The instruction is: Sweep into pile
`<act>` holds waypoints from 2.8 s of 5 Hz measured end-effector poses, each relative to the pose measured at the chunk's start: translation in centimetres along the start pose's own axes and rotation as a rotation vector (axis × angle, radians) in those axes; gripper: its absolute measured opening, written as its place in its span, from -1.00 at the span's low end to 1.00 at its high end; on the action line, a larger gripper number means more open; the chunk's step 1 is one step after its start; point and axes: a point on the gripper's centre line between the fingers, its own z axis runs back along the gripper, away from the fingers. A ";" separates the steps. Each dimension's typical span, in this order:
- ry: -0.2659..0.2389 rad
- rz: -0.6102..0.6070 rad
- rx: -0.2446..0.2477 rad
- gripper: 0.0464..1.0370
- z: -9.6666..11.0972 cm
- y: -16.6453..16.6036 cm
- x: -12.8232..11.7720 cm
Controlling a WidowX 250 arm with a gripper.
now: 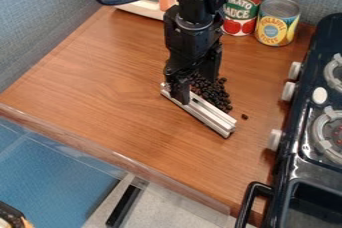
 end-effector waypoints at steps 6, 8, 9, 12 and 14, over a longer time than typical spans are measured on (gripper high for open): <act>-0.052 0.030 0.042 0.20 -3.5 0.5 0.0; -0.001 0.047 0.061 -0.34 -3.2 0.5 -0.5; 0.085 0.118 -0.020 -0.34 0.9 -1.5 -0.8; -0.035 -0.130 0.036 -0.34 7.2 -4.5 -3.6; -0.178 -0.540 0.151 -0.34 2.4 -4.7 -4.5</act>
